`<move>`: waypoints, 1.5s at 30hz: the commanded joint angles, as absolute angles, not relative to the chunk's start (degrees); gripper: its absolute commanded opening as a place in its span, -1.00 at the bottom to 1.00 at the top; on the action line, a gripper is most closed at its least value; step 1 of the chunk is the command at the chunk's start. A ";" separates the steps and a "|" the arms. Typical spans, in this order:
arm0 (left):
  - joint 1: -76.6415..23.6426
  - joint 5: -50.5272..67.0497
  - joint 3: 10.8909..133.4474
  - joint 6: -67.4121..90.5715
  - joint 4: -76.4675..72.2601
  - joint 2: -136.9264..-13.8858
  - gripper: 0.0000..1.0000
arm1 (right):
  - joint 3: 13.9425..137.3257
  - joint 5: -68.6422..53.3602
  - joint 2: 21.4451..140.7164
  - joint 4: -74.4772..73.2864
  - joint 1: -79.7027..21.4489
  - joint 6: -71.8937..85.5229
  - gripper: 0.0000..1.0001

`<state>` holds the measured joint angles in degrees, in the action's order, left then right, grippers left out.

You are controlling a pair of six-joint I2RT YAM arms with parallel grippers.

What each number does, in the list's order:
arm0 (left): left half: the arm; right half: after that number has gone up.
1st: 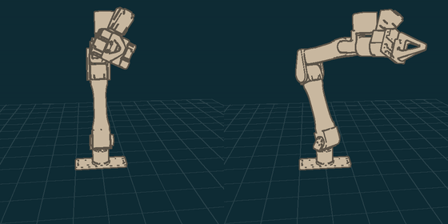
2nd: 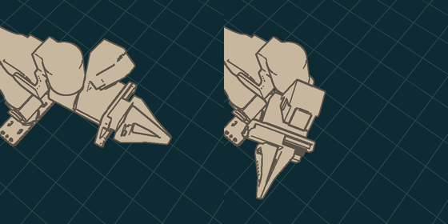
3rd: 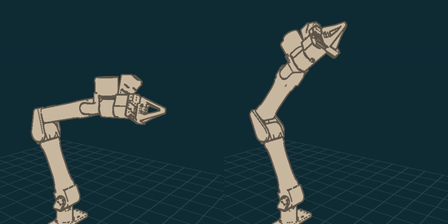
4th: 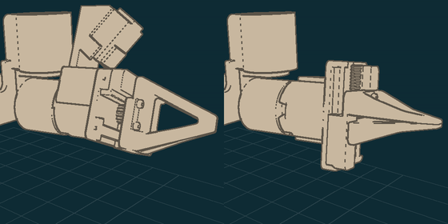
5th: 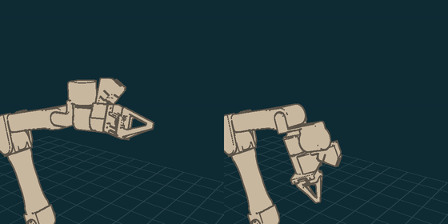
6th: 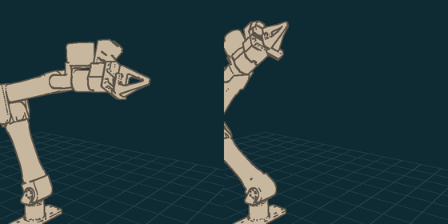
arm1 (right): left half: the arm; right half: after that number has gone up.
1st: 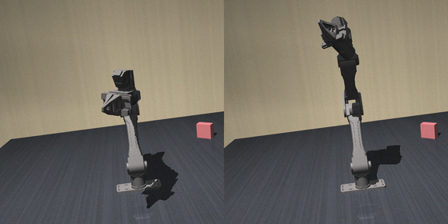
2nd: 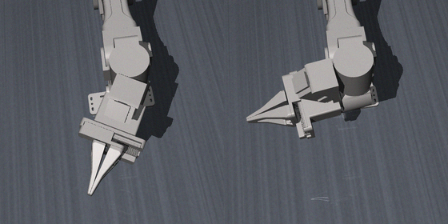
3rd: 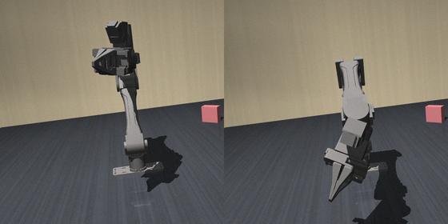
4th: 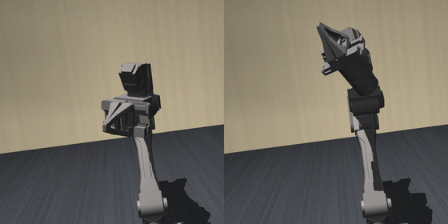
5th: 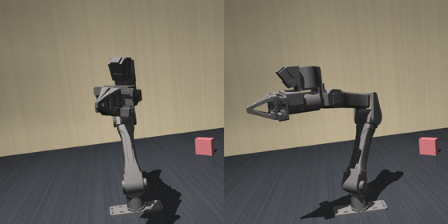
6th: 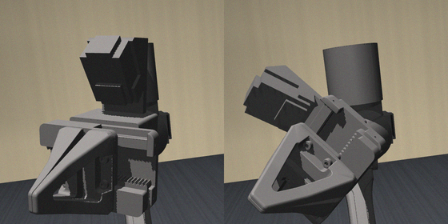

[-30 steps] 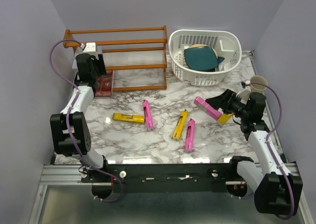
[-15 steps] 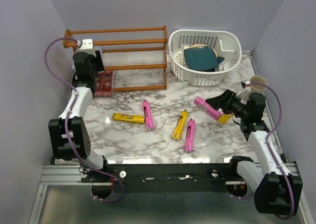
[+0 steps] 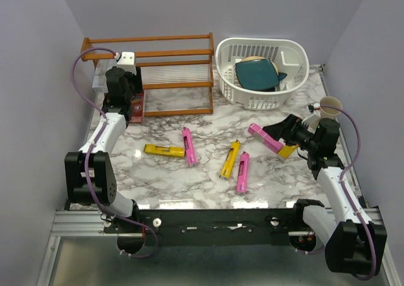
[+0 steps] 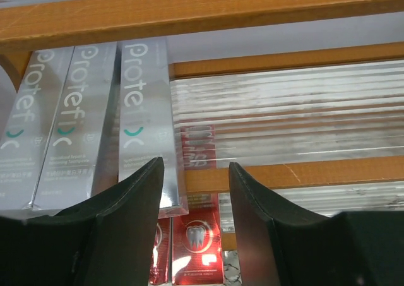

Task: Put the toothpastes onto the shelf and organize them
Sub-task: Place the toothpaste on the shelf.

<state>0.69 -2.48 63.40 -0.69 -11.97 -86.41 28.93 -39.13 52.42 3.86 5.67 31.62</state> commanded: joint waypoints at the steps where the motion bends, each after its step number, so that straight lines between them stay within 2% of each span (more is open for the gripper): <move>1: -1.84 -4.22 63.37 -2.90 -12.57 -86.13 0.12 | 27.95 -38.67 51.77 5.36 5.36 31.55 0.99; 12: -2.72 -4.22 67.23 -1.67 -8.18 -91.40 0.12 | 28.04 -38.50 51.77 5.27 5.36 31.47 0.99; 21: -2.64 -11.51 67.85 -1.50 -8.26 -92.20 0.14 | 28.04 -38.58 51.86 5.36 5.36 31.55 0.99; 32: -2.63 -12.57 69.26 2.37 -9.58 -93.69 0.23 | 27.86 -38.76 52.12 5.98 5.36 31.82 0.99; 45: -5.27 -13.27 69.51 -3.16 -16.08 -96.23 0.35 | 27.77 -38.50 52.21 5.98 5.36 31.73 0.99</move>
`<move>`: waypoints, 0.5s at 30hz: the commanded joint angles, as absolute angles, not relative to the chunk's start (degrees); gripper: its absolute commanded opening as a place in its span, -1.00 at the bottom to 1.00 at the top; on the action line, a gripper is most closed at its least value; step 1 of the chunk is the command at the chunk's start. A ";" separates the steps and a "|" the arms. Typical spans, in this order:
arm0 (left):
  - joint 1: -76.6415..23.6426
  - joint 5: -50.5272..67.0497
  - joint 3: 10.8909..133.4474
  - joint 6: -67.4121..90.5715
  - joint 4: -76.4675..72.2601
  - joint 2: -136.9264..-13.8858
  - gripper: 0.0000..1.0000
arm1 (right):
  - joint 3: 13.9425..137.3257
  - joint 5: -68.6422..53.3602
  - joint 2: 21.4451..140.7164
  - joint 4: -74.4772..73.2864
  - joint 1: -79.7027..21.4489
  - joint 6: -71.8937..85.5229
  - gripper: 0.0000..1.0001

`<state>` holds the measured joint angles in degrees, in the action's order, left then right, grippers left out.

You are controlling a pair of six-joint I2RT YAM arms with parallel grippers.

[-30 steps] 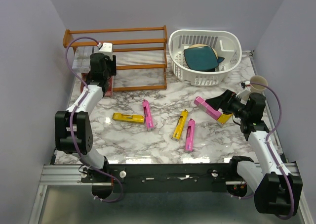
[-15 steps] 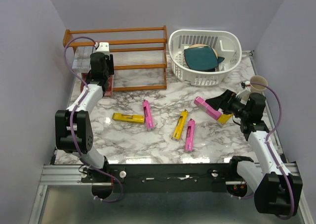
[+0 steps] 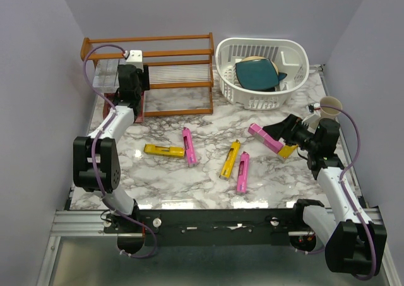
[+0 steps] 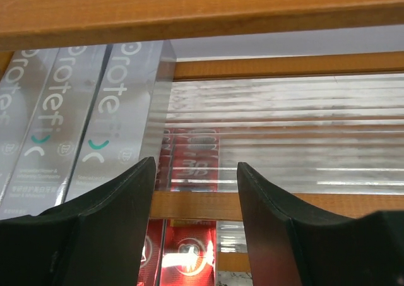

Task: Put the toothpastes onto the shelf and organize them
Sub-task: Place the toothpaste on the shelf, then pick up the toothpaste from the center of the board.

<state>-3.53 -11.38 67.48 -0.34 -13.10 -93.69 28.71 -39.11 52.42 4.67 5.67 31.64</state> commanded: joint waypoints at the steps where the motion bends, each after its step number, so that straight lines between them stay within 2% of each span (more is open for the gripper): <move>1: -5.53 -13.53 69.87 -3.86 -15.91 -96.76 0.40 | 27.77 -38.50 52.12 5.98 5.36 31.73 0.99; 15: -7.21 -21.26 76.72 -7.56 -11.87 -102.66 0.79 | 27.77 -37.97 51.59 5.54 5.36 31.47 0.99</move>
<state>-7.38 -15.75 73.84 -6.72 -13.21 -101.49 28.42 -39.07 52.42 4.69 5.67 31.64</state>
